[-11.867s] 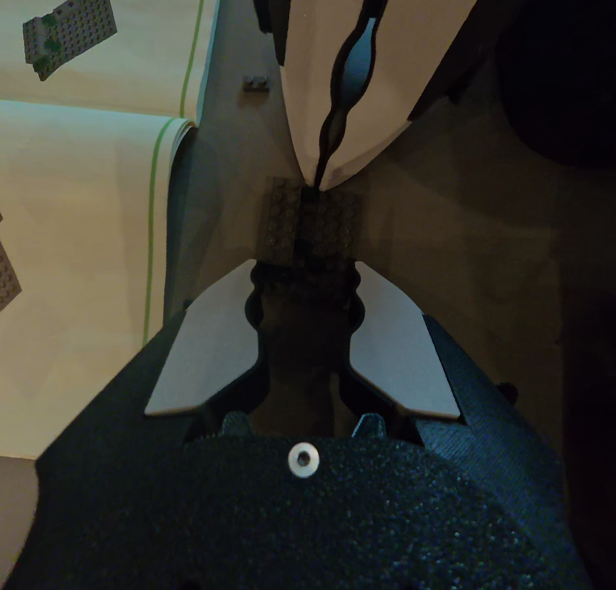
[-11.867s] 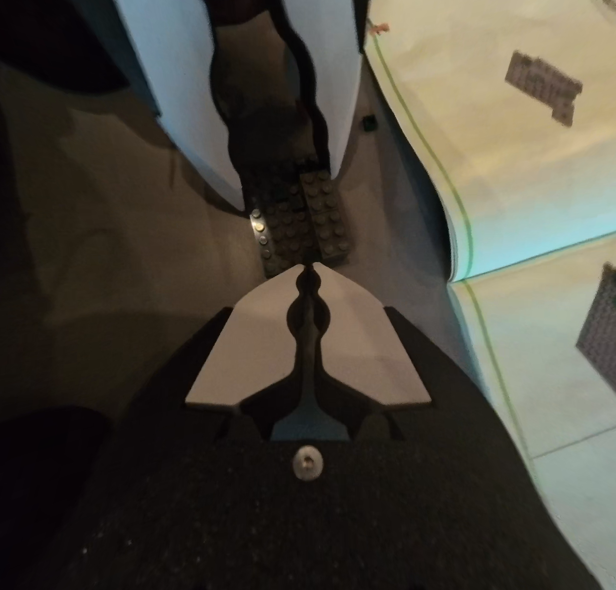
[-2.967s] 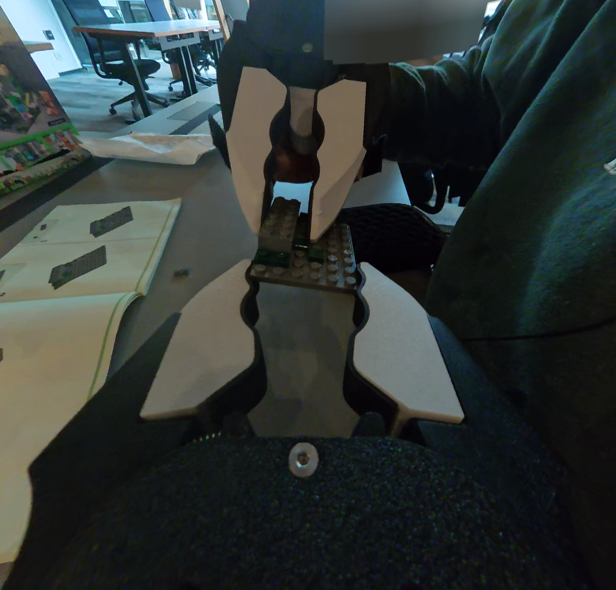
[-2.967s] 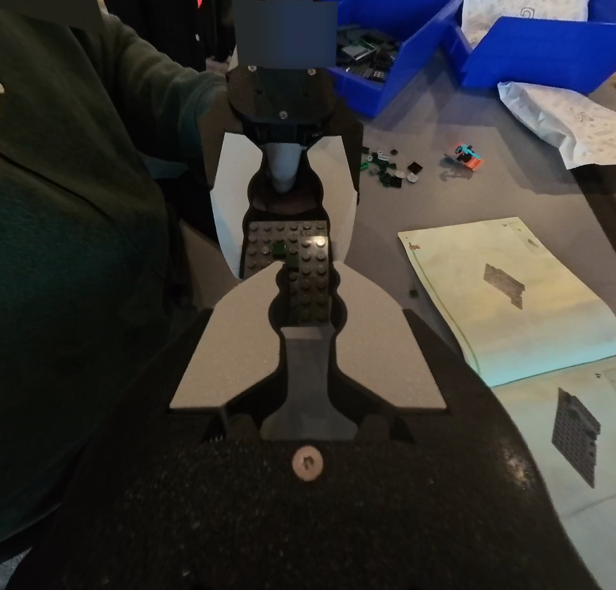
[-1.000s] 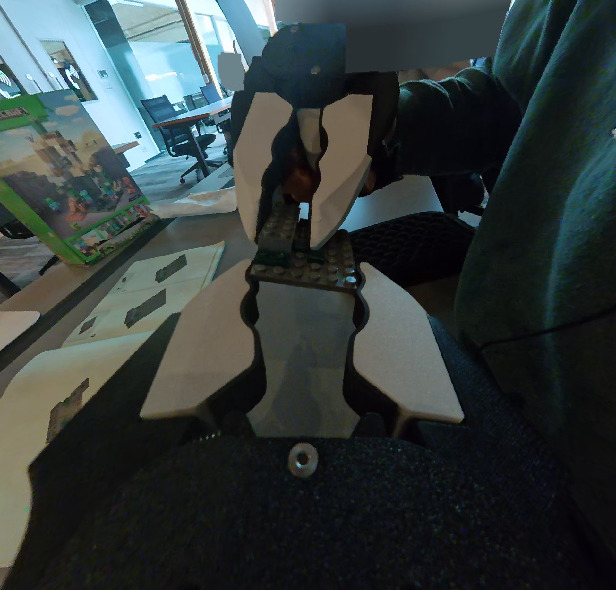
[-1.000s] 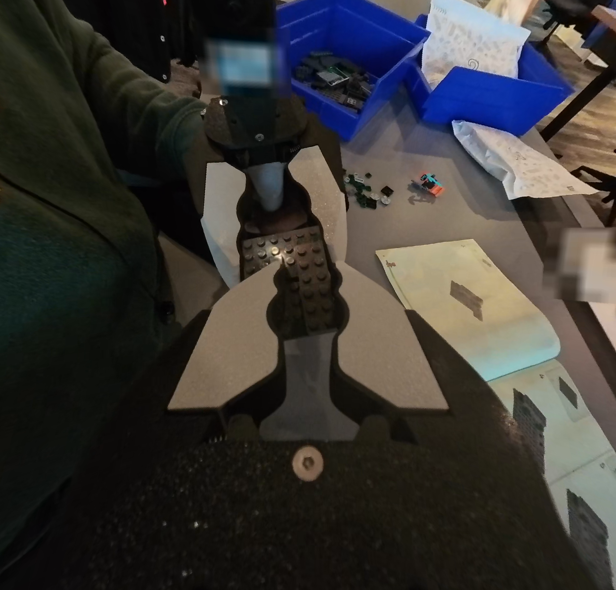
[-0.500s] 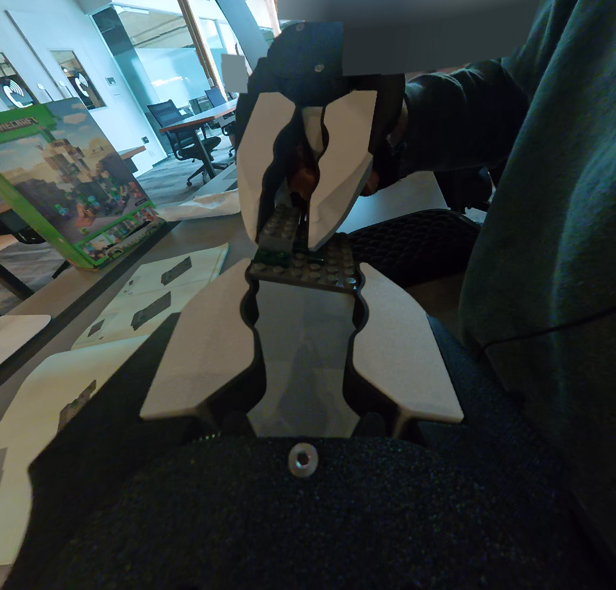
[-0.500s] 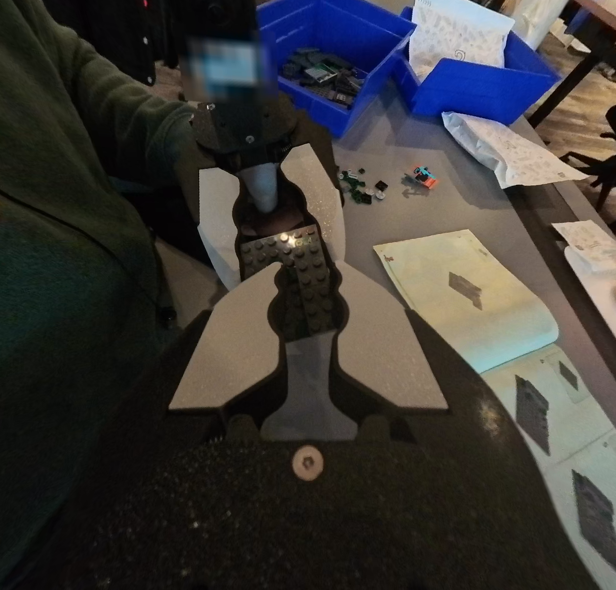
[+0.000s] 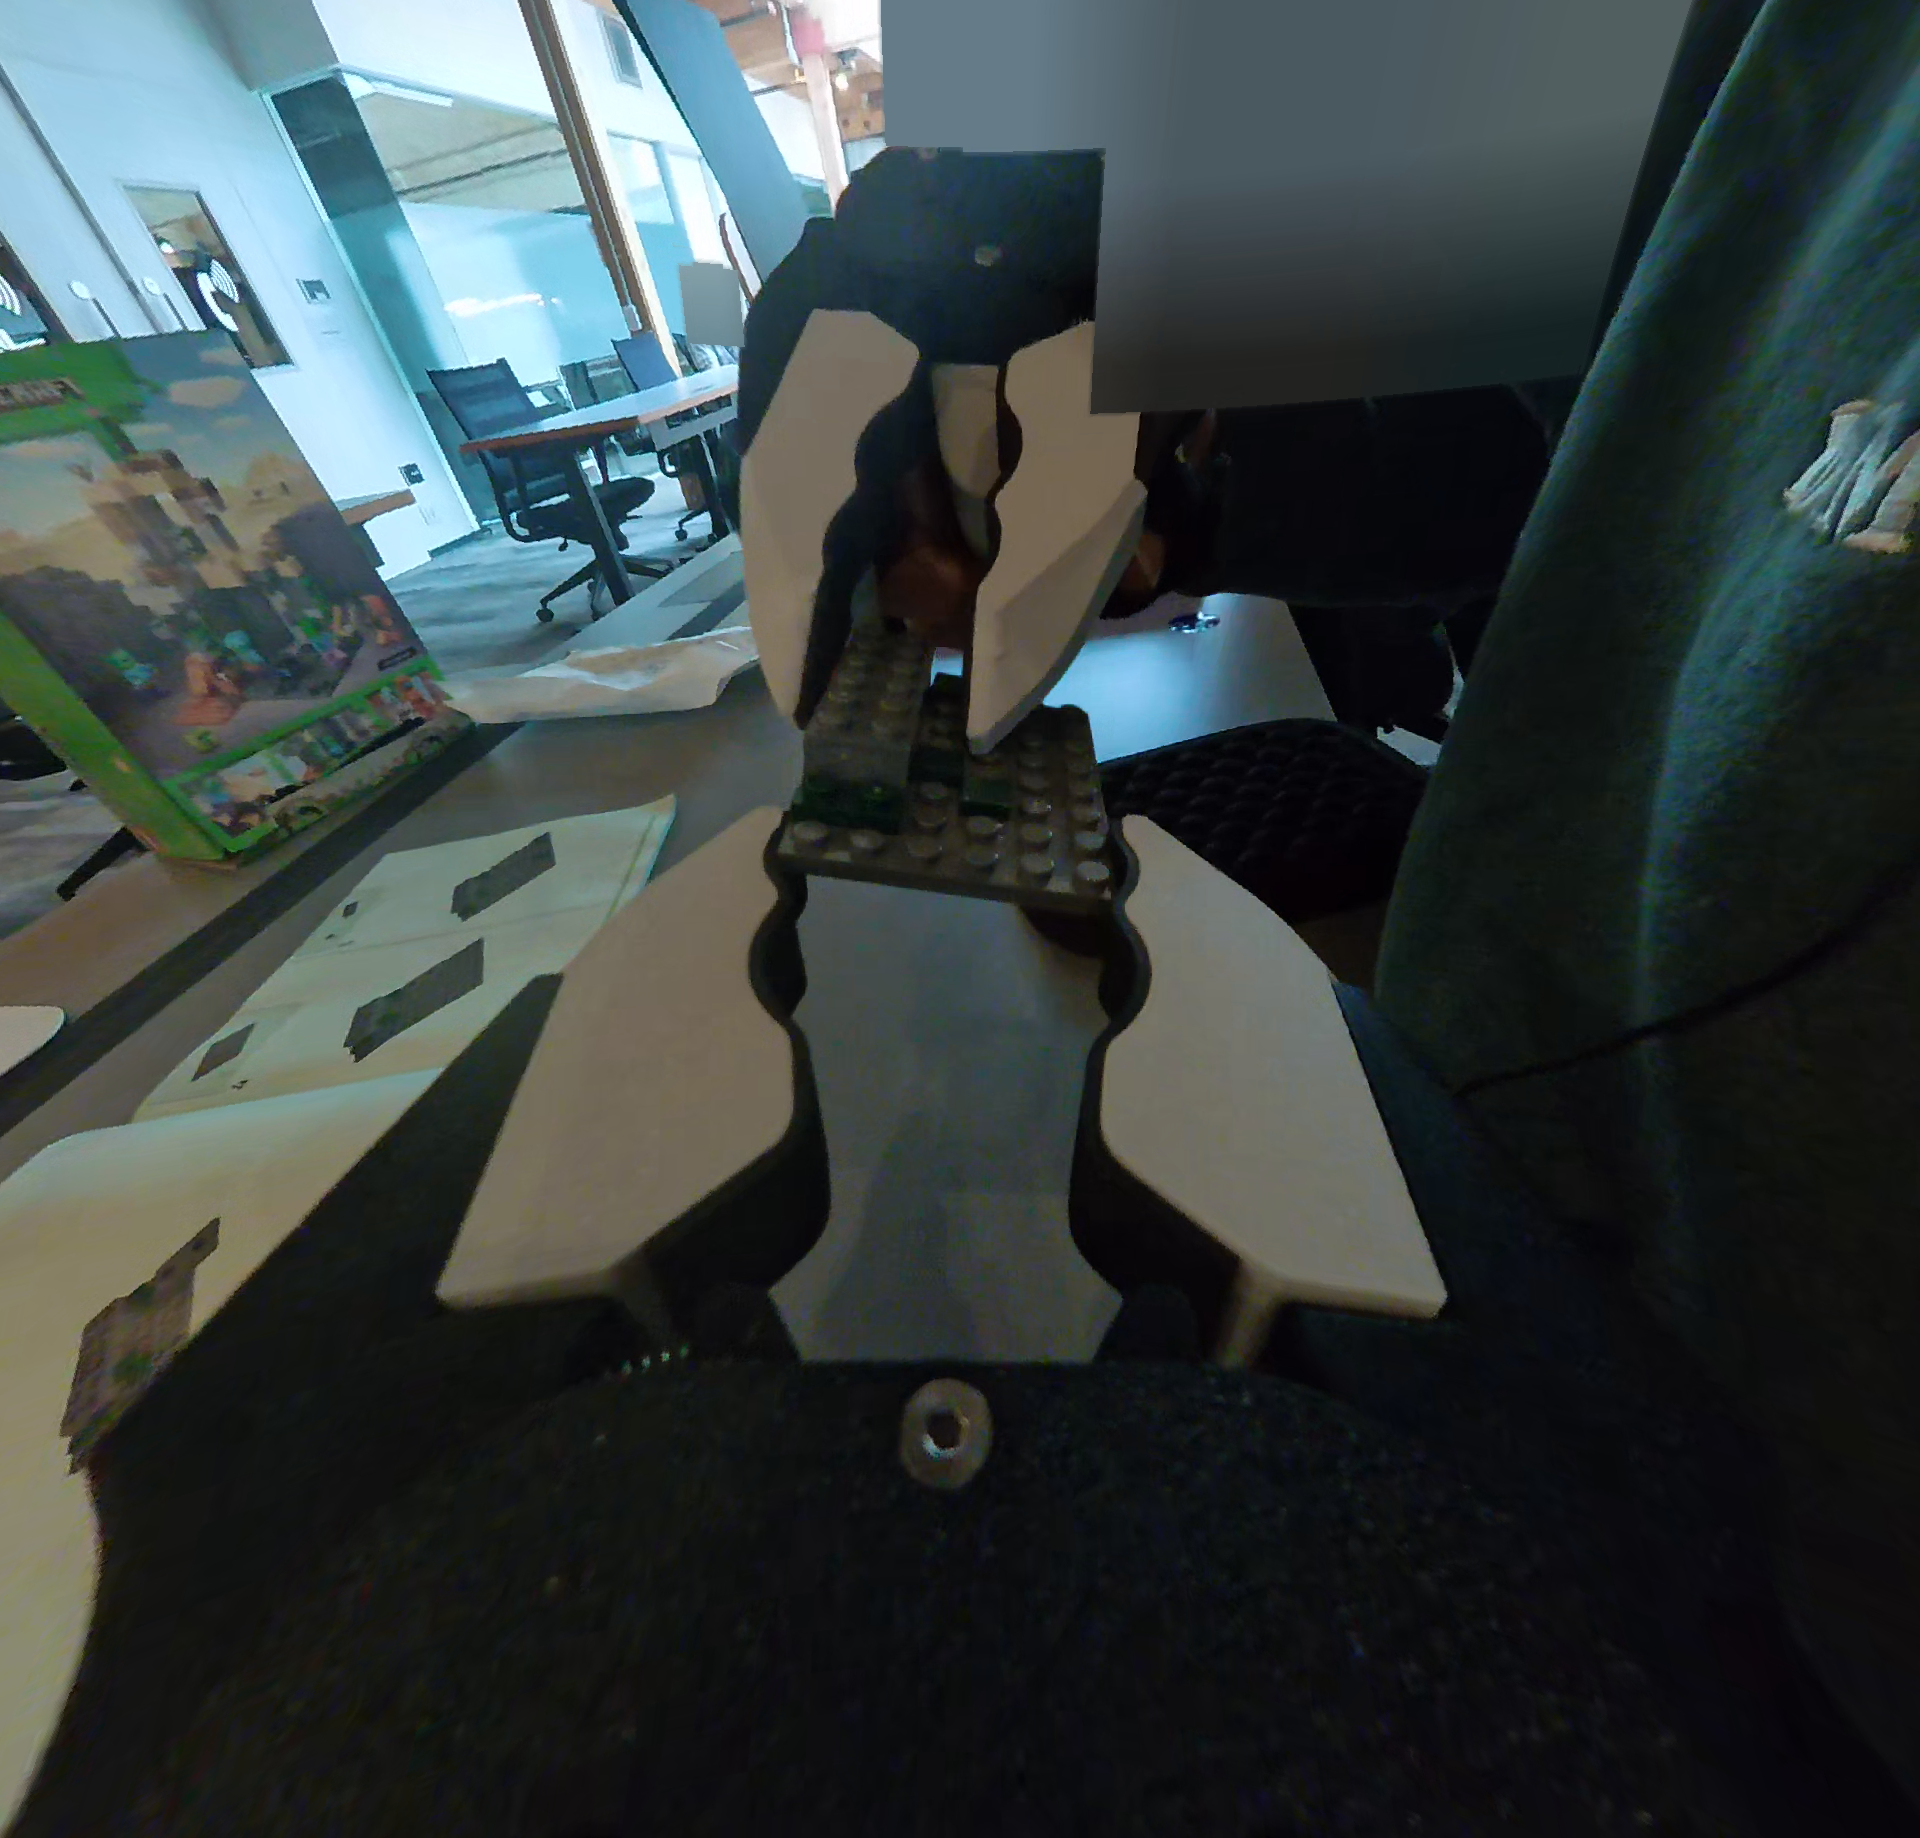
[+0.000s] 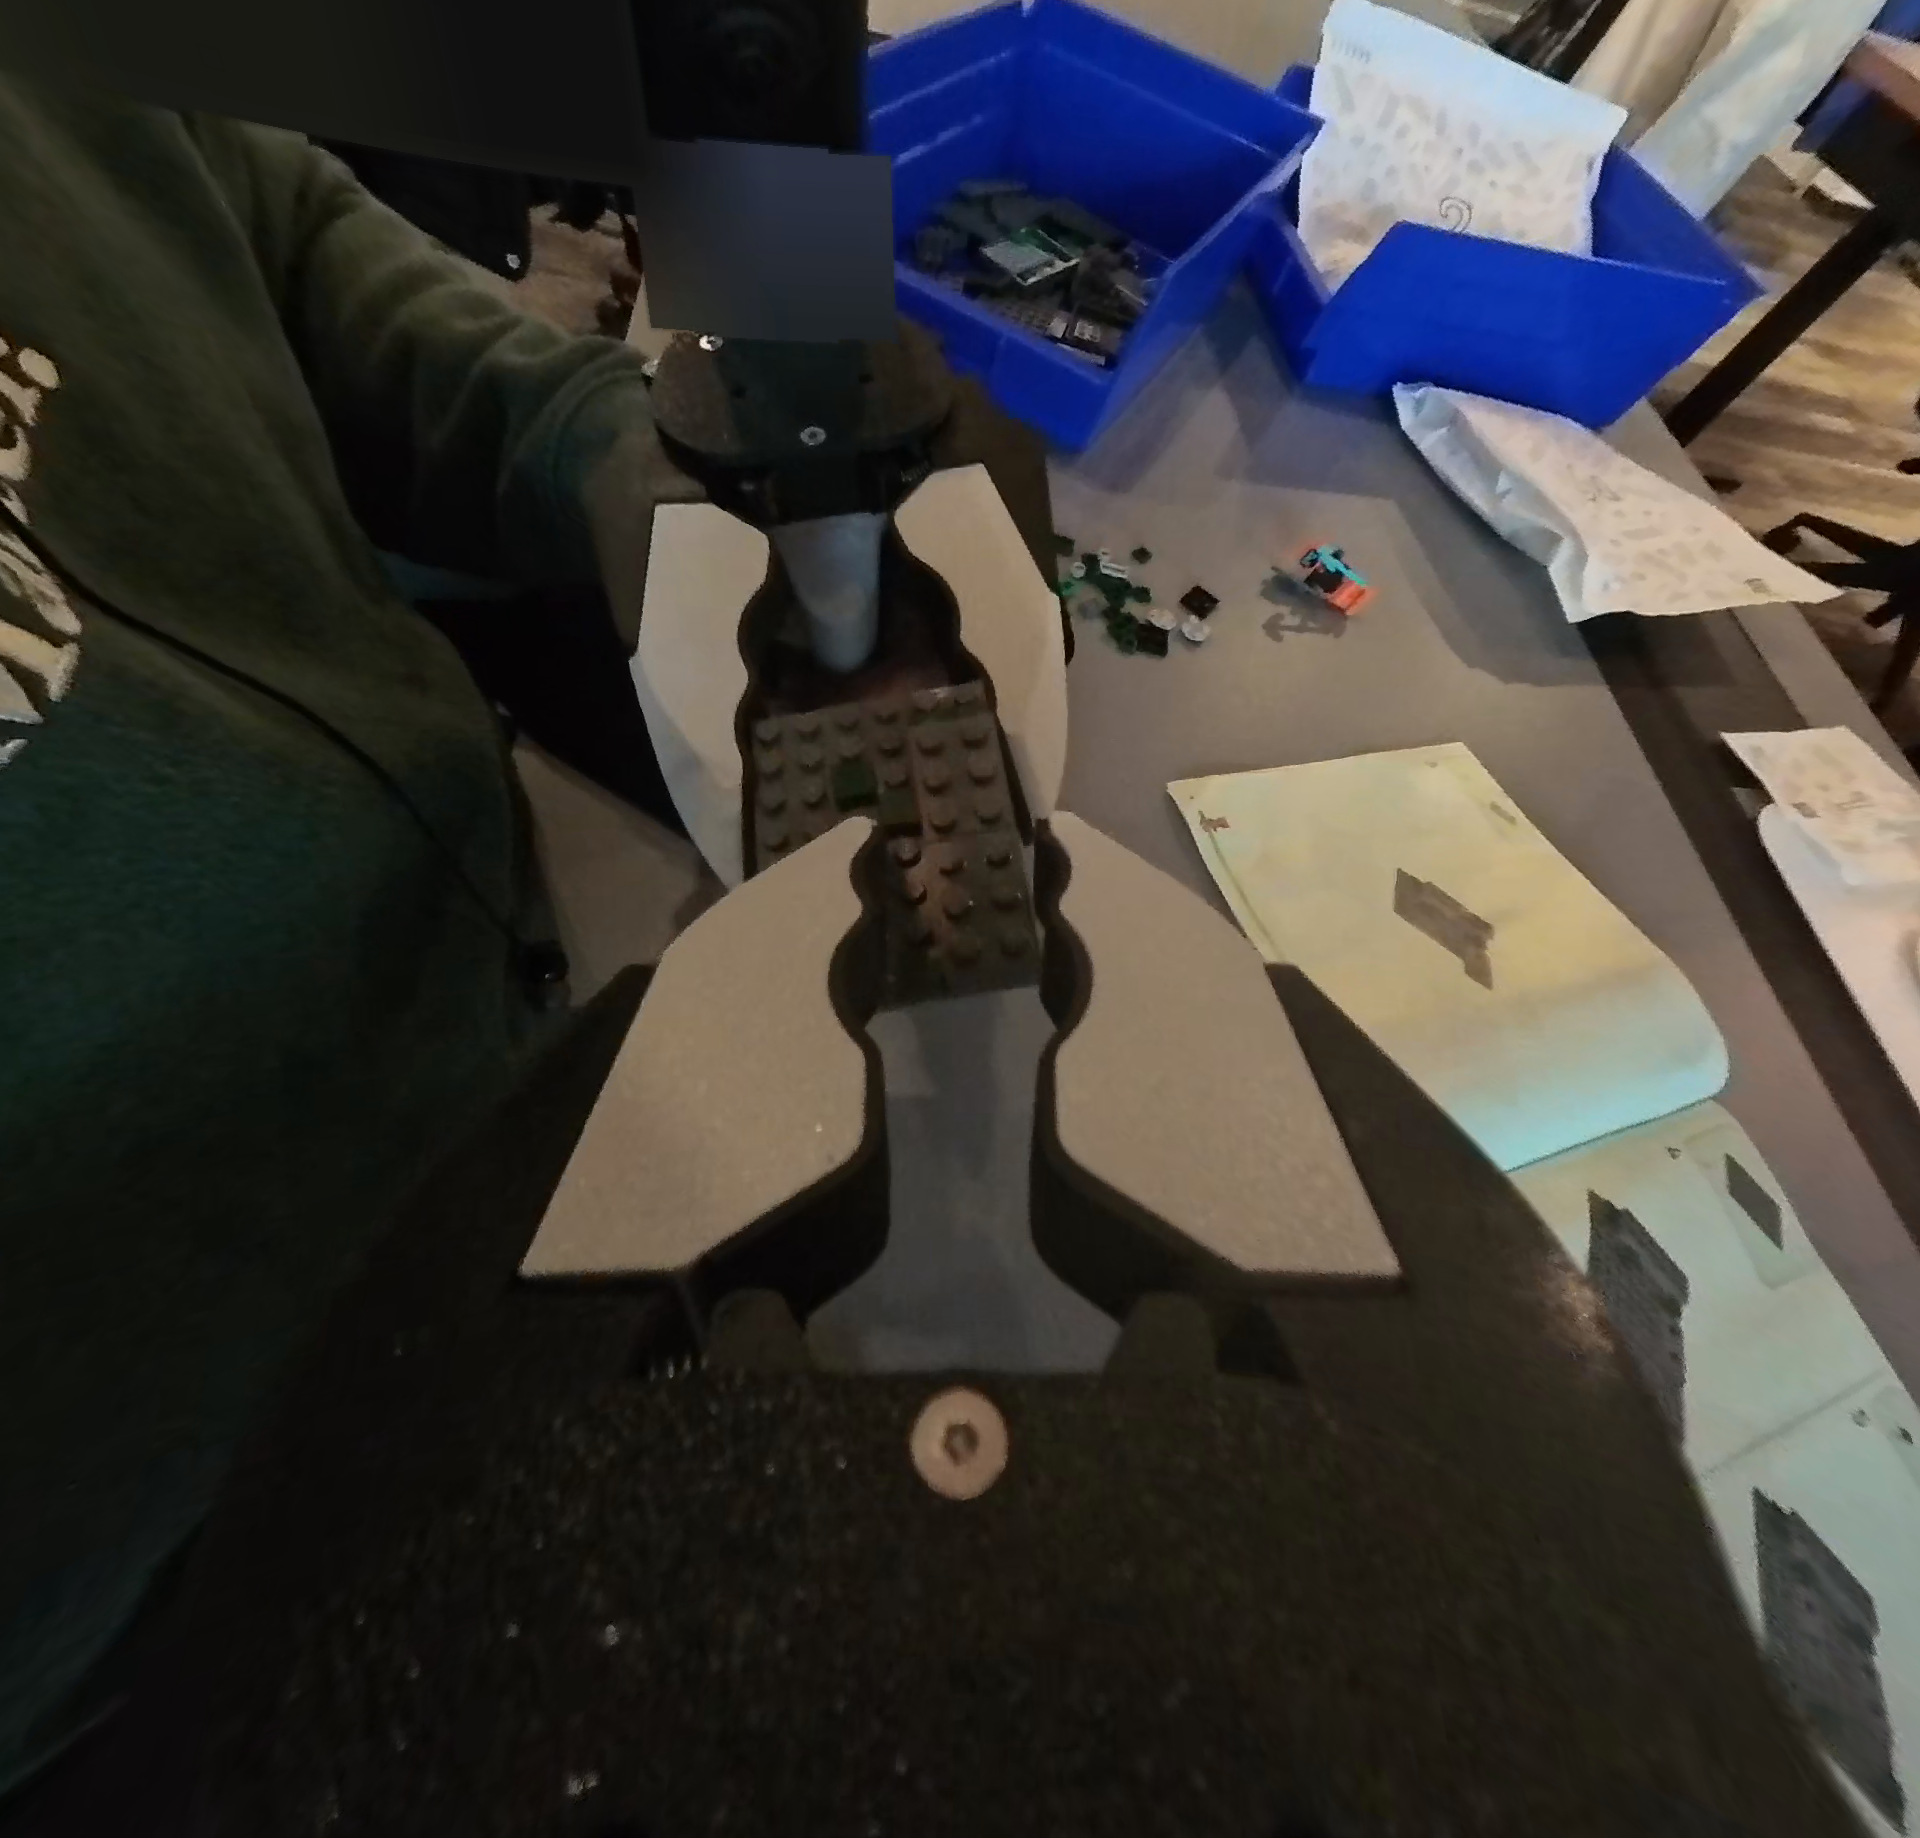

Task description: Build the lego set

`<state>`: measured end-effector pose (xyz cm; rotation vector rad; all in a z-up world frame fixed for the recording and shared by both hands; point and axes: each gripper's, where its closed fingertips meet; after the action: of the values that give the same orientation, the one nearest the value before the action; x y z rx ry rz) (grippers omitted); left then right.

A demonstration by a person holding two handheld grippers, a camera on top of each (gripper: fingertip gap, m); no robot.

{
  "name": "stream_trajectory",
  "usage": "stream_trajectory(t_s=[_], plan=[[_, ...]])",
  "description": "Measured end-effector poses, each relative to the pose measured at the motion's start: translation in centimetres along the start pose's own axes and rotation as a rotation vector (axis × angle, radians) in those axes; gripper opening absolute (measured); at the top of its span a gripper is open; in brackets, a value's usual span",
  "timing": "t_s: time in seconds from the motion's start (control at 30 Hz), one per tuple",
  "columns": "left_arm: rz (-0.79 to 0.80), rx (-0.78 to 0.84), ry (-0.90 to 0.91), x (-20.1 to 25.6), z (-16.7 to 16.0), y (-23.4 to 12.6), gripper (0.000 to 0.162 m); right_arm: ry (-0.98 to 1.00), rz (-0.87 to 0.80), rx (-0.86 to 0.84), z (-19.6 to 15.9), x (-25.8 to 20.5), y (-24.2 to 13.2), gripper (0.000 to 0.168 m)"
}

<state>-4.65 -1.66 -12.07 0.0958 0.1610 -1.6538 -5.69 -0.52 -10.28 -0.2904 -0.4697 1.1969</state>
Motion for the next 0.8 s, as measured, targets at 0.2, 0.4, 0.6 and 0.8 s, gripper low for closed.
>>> stream_trajectory(t_s=[0.2,0.4,0.6,0.8], plan=[[0.0,-0.001,0.003,0.04,0.05,0.07,0.055,-0.011,0.007,-0.002,0.0,-0.1,0.13,0.025],[-0.01,-0.001,0.007,0.13,0.12,0.11,0.055,-0.02,0.01,0.0,-0.01,-0.23,0.15,0.024],[-0.011,0.0,0.01,0.17,0.08,0.12,0.055,-0.02,0.0,0.001,-0.05,-0.27,0.2,0.024],[0.0,0.001,0.015,0.05,0.04,0.12,0.055,0.021,0.008,0.014,0.23,-0.52,0.46,0.033]])
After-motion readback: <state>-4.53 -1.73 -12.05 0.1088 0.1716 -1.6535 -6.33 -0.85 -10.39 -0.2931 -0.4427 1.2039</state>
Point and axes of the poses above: each gripper's, where its closed fingertips meet, y out along the fingers, z out of its top, x = y × z across the jaws, and after that the axes turned 1 degree about -z, right-handed
